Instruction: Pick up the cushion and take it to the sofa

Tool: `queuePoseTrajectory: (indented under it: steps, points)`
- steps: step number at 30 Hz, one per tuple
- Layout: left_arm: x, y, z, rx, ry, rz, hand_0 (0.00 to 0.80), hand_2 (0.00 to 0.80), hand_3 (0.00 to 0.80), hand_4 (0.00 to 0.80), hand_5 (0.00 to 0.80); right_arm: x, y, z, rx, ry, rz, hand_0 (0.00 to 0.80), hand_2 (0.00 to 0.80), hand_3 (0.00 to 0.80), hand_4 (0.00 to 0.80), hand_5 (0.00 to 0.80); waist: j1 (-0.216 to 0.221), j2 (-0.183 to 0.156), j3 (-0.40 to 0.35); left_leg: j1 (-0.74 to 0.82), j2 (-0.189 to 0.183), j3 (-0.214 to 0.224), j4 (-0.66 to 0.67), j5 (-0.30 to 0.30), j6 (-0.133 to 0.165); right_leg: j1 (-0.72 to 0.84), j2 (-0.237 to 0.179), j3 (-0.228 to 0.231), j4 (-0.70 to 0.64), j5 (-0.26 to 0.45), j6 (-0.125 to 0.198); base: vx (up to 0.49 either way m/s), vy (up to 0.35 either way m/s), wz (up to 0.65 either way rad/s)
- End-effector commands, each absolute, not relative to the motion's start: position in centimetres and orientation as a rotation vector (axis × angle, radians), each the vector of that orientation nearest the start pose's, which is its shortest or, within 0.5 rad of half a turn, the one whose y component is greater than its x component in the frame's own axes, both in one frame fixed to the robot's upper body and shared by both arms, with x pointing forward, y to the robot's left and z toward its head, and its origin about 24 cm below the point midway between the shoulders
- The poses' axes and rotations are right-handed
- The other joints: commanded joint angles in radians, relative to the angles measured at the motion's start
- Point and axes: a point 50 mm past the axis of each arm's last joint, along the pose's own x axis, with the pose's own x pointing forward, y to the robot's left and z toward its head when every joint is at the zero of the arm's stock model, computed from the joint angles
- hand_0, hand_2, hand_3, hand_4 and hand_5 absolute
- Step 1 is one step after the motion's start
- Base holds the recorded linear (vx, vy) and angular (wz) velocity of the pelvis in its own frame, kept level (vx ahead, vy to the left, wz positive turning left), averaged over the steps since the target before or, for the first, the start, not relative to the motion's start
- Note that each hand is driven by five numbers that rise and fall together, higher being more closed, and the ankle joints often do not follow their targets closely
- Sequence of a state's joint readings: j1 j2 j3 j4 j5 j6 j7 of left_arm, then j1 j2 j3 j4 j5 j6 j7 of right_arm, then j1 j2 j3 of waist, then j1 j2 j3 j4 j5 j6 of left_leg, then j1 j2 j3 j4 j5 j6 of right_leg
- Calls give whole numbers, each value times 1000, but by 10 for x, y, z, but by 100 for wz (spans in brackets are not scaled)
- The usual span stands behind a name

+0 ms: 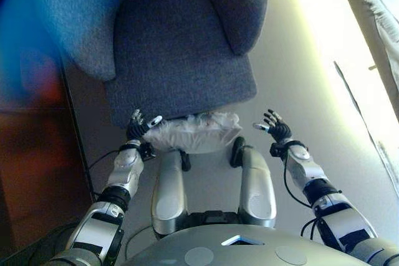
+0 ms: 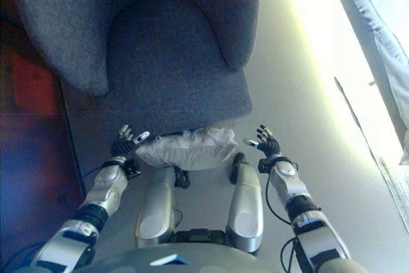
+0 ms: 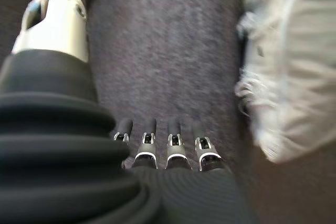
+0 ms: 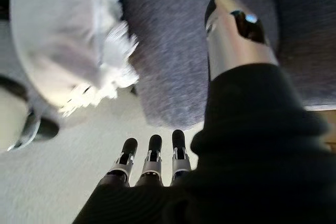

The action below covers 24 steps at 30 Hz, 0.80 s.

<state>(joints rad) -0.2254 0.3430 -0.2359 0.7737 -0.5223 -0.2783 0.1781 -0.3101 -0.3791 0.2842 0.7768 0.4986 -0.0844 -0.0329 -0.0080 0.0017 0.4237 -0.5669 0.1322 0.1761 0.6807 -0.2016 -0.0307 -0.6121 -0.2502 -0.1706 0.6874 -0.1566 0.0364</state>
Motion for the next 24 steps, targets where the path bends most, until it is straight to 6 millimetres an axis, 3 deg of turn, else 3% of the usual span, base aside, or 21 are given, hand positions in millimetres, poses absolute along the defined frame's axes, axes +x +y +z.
queuePoseTrajectory:
  steps: [1,4,12,19,24]
  points:
    - [274,224,-27,41,229,240,0,0,0,0,0,301,-226,-15,-197,361,-42,0,0,0,0,0,30,7,15,-59,8,-54,65,-66,-1,-14,-73,82,-21,58,70,-134,1,8]
    - [283,224,-23,79,229,253,0,0,0,0,0,323,-230,8,-318,318,-46,0,0,0,0,0,36,18,39,-129,4,-65,96,-67,-2,-84,-71,84,17,50,70,-136,3,6]
    - [290,232,-23,72,270,362,0,0,0,0,0,352,-236,51,-524,239,-4,0,0,0,0,0,50,39,67,-291,-7,-96,206,-85,7,-248,-72,102,137,19,59,-91,-10,3]
    - [279,251,-33,-62,333,540,0,0,0,0,0,366,-232,71,-642,206,27,0,0,0,0,0,70,48,77,-419,-17,-120,311,-108,12,-378,-80,113,259,-22,47,-45,-34,12]
    - [272,254,-45,-78,398,483,0,0,0,0,0,372,-231,84,-654,195,61,0,0,0,0,0,71,47,77,-507,-12,-127,387,-122,15,-465,-79,124,337,-42,34,-23,-4,8]
